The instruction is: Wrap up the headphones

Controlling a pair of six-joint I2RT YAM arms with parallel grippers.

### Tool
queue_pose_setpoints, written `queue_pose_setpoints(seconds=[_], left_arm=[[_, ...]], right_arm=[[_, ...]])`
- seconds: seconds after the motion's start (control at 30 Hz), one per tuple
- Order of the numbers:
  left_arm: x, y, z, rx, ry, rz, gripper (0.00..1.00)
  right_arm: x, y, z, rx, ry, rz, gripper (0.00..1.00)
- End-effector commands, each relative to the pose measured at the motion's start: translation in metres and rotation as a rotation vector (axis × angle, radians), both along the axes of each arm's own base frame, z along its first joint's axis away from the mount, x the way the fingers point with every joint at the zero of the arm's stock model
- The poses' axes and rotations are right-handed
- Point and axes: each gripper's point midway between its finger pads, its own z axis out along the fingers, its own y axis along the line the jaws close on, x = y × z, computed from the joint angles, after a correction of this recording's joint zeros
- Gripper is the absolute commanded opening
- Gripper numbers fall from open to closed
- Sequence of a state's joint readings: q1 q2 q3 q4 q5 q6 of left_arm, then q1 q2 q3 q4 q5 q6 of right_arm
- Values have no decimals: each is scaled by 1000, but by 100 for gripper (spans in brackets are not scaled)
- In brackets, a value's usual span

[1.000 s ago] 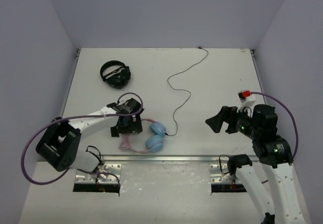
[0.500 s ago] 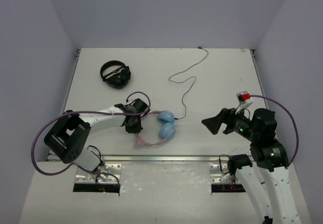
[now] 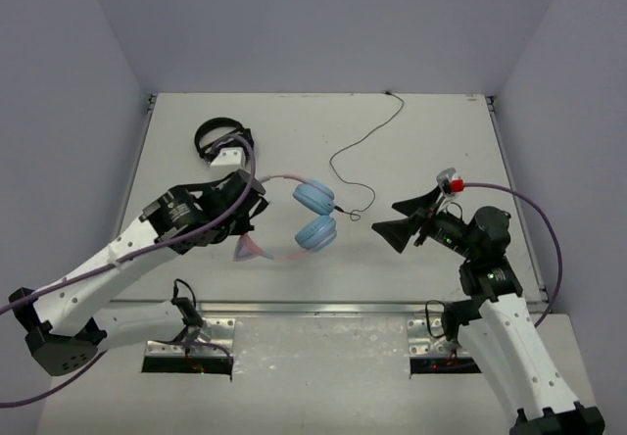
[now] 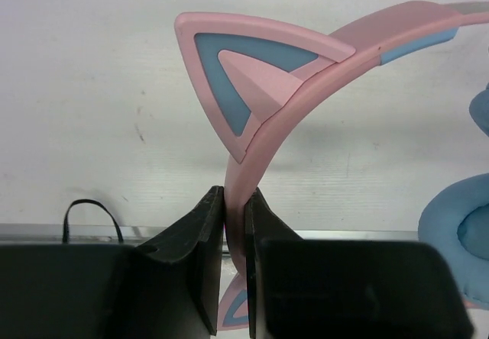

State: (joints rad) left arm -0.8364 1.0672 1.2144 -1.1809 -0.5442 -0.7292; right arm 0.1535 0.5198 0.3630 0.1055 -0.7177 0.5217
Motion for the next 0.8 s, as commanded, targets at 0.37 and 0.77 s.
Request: queue_pose_setpoints(seconds=[0.37,0.77], left_arm=[[5,-5,150,-235,-267,-65,0],[-1,-4,198,-361,-365,-78,0]], right_arm=[[25,70,21,-156,-368,203,90],[50,52,48,-134,-550,-54,85]])
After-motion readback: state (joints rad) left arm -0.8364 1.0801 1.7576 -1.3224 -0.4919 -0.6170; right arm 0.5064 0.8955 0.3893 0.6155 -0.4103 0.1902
